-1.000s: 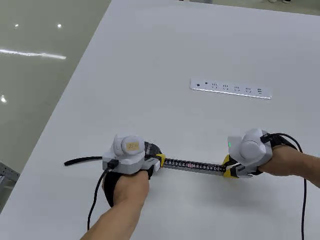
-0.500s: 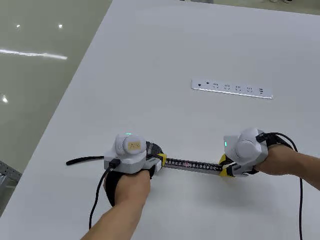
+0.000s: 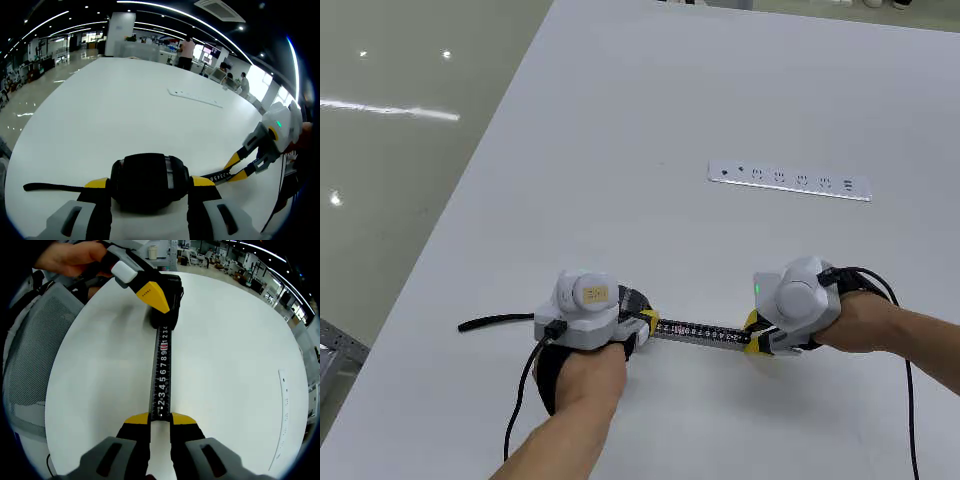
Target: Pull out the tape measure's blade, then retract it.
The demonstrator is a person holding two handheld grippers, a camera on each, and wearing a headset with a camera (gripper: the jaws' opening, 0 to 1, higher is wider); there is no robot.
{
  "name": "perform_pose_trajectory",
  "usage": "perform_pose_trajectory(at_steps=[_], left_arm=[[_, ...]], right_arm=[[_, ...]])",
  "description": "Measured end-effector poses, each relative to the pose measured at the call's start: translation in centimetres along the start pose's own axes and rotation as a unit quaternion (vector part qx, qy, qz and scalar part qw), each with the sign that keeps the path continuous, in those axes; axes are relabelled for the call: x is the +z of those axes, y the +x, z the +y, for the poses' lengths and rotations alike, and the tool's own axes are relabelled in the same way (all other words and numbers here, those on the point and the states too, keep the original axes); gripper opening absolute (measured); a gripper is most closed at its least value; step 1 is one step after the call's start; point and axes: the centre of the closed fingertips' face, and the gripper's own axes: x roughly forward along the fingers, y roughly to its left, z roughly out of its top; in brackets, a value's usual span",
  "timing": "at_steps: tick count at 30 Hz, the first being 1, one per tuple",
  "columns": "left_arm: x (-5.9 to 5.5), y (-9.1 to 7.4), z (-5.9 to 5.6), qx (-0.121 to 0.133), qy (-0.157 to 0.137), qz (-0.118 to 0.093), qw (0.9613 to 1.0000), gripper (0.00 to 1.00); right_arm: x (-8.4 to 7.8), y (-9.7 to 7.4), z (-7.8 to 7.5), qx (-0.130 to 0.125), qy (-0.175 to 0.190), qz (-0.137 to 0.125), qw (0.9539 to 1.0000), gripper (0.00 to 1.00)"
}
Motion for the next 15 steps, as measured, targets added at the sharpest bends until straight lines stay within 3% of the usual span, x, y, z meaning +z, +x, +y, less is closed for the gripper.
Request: perform_pose_trajectory(at_steps=[15], left_arm=[[0.0, -0.1, 0.0, 0.0, -0.001, 0.0, 1.0, 0.57]], right_arm=[[1.8, 0.6, -0.1, 0.001, 0.002, -0.012, 0.9999, 0.14]])
